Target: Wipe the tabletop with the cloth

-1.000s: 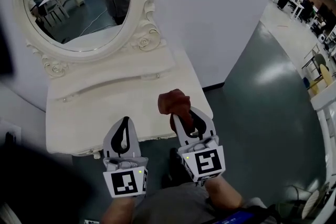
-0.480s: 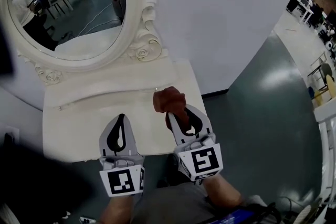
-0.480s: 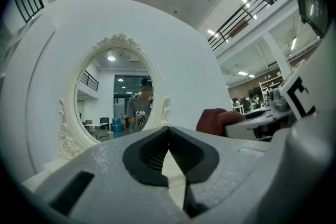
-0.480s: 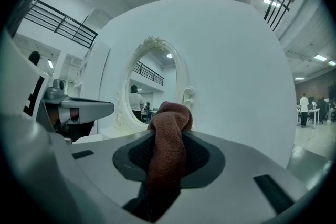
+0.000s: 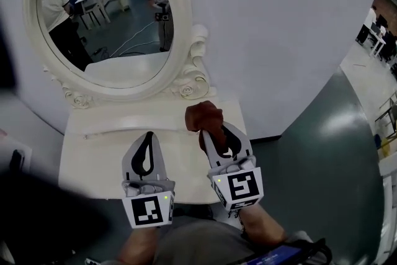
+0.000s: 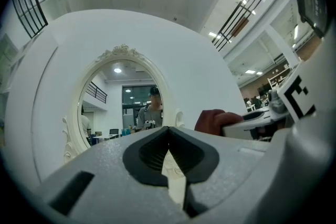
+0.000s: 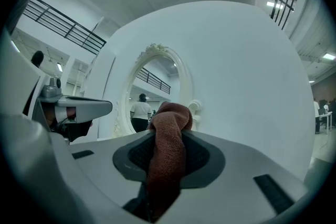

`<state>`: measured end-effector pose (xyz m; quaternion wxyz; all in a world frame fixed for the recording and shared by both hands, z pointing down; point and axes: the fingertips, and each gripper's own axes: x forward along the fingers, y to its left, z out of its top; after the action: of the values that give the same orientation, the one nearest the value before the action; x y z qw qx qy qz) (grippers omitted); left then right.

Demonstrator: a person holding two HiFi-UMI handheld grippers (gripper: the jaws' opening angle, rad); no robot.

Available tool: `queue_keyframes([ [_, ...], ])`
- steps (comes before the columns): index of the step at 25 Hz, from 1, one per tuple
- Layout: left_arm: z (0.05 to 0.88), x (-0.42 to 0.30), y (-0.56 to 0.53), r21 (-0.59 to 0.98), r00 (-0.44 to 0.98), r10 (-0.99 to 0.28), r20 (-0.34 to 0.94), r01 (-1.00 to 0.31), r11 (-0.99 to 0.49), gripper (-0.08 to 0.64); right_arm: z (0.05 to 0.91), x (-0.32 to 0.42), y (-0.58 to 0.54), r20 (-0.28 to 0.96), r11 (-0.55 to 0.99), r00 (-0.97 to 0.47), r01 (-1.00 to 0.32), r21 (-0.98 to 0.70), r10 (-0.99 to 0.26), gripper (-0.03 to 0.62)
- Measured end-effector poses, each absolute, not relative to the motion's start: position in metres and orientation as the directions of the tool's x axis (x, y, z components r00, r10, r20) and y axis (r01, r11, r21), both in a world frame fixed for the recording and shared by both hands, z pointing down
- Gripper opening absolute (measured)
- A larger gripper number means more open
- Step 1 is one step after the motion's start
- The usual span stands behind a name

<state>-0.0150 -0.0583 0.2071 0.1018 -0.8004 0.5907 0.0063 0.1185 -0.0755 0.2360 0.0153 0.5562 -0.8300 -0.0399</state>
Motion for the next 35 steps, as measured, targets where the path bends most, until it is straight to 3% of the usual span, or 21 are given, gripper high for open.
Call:
queue_keyframes([
  [22,0.243,-0.124,-0.162,-0.125,0.252,-0.966,-0.059,-0.962,-0.243,0.01,0.268,-0.002,-0.183,0.057,0.434,-0.431,-0.898,0.065,-0.901,0.104],
  [35,0.338,-0.227,-0.209,-0.053,0.195,-0.978,0.069,-0.979,-0.199,0.011,0.376,-0.123,-0.235,0.222,0.516,-0.5,-0.856,0.018,-0.837,0.104],
])
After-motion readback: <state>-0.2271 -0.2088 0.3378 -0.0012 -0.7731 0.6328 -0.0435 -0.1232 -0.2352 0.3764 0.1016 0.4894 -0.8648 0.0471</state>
